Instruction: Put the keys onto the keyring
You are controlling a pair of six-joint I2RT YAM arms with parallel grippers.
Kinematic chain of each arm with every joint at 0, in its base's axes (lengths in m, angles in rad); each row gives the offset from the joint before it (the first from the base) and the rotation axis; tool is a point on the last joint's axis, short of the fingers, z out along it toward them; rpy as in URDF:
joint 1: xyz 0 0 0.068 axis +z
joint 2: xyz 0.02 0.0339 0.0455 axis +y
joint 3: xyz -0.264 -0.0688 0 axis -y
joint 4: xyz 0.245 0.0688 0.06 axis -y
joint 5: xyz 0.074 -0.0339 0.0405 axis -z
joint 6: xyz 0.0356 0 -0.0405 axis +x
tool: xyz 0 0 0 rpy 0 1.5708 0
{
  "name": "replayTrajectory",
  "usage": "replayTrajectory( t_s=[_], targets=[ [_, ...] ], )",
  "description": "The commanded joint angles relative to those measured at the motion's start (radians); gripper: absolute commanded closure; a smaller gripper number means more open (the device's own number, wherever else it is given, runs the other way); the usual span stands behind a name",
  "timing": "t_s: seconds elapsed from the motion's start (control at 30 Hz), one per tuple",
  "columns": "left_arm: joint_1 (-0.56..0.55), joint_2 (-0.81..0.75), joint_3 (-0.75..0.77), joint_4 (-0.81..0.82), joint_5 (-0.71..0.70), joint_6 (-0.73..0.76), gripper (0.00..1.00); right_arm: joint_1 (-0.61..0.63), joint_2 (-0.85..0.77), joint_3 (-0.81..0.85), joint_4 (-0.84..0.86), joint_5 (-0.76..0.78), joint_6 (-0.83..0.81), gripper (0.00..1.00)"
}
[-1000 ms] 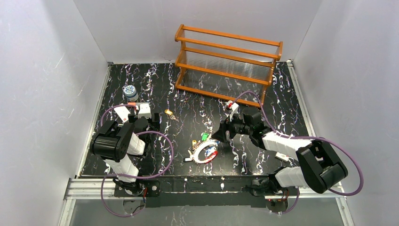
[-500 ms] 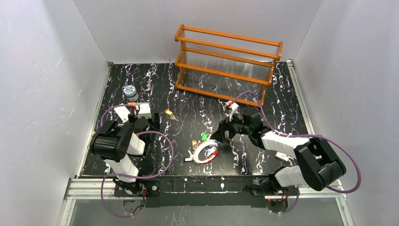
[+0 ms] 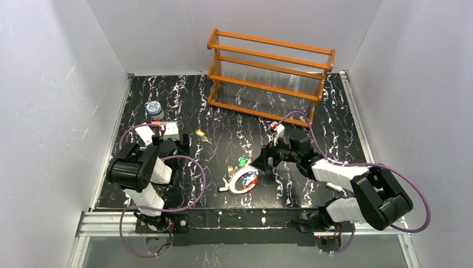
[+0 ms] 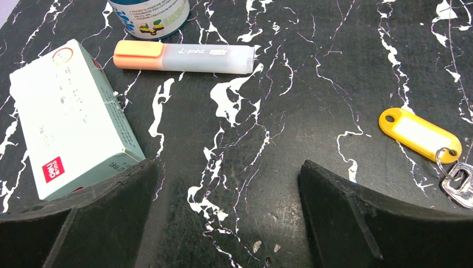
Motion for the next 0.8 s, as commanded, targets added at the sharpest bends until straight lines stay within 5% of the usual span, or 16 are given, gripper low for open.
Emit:
replayTrajectory(
  t_s=[0.0, 0.77],
  targets=[
    [0.005, -0.003, 0.013, 0.011, -0.027, -0.008, 0.02, -0.006, -0.024, -0.002, 0.034, -0.003, 0.004, 0.01],
    [0.005, -0.003, 0.013, 0.011, -0.026, -0.008, 0.02, -0.006, -0.071, 0.007, -0.018, -0.024, -0.002, 0.01]
  ],
)
